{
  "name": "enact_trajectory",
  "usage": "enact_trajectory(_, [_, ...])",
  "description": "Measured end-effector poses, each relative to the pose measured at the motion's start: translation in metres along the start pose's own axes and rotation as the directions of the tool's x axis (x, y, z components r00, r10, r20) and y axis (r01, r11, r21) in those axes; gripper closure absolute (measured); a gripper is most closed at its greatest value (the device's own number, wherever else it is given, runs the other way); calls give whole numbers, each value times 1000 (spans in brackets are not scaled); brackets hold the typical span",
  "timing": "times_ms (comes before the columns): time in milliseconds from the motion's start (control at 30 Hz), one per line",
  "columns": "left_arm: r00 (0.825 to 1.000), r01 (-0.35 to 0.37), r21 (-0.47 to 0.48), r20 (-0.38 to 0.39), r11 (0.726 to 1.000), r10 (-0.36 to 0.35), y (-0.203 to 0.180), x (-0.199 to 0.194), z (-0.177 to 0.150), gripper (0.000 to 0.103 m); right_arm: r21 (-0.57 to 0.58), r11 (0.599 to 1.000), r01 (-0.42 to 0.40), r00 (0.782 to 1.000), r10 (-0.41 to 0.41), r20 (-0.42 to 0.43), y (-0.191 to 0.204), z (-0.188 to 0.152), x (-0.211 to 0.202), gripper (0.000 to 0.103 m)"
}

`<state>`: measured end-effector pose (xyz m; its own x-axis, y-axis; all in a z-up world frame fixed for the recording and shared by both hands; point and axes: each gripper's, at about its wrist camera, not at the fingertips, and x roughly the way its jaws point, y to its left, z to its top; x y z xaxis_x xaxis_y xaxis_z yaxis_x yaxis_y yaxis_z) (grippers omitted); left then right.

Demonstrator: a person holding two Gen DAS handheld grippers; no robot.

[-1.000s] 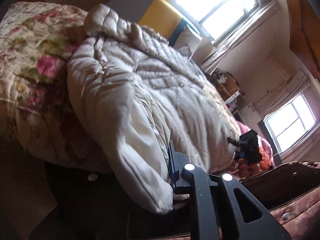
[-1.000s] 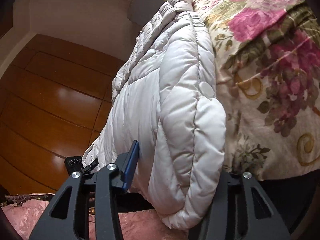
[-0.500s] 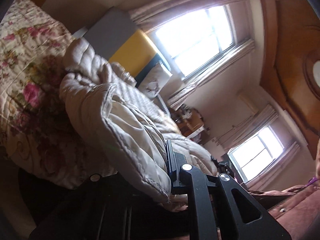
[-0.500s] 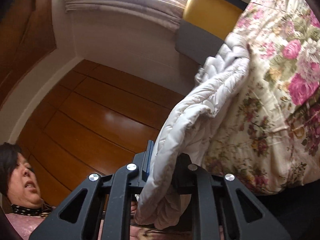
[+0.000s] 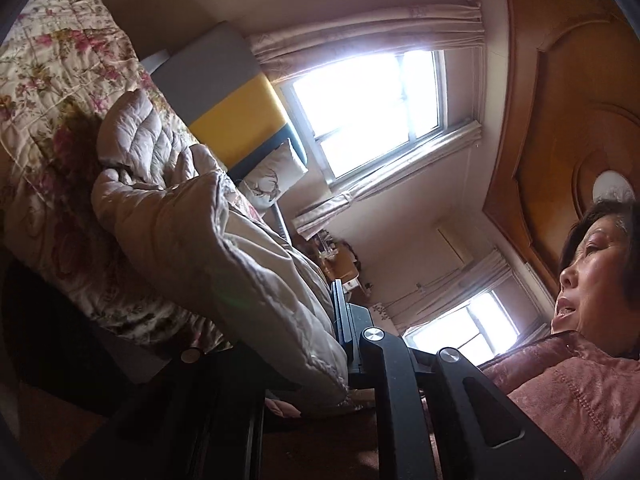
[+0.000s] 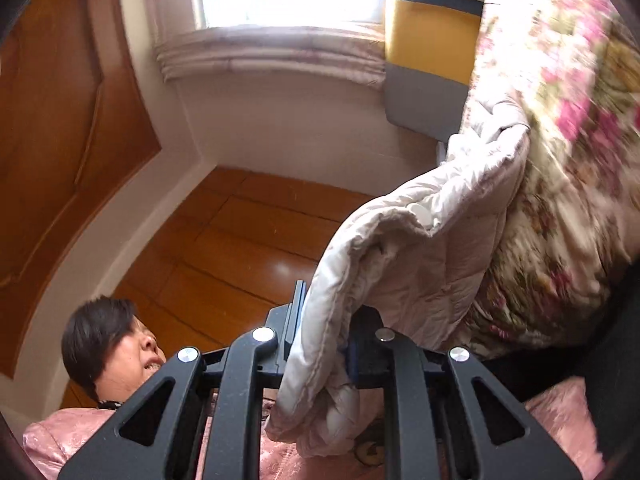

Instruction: Fold large clothes

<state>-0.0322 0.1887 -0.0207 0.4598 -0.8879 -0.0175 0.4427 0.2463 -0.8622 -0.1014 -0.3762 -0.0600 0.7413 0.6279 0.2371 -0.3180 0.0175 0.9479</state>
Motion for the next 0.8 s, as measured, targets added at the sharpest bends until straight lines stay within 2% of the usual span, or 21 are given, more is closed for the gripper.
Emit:
enact_trajectory(100, [999, 20, -3, -42, 1000, -21, 5, 17, 15, 93, 31, 999, -9, 1000, 9, 18, 0, 17, 10, 87])
enact_trajectory(233, [994, -43, 5, -96, 999, 44, 15, 51, 51, 93, 86, 996, -26, 998, 21, 58, -6, 52, 35, 87])
enact_trajectory(400, [989, -76, -35, -127, 996, 71, 37, 81, 92, 92, 84, 996, 3, 998, -8, 58, -11, 94, 75, 87])
enact_trajectory(533, [983, -133, -49, -136, 990, 126, 56, 103, 120, 91, 146, 988, 47, 995, -59, 79, -28, 115, 99, 87])
enact_trajectory(700, [958, -240, 14, -155, 971, 240, 77, 139, 143, 91, 199, 970, 141, 982, -162, 95, -59, 138, 123, 87])
enact_trajectory(800, [941, -297, 30, -159, 954, 298, 95, 160, 154, 91, 219, 954, 204, 967, -231, 107, -79, 150, 134, 87])
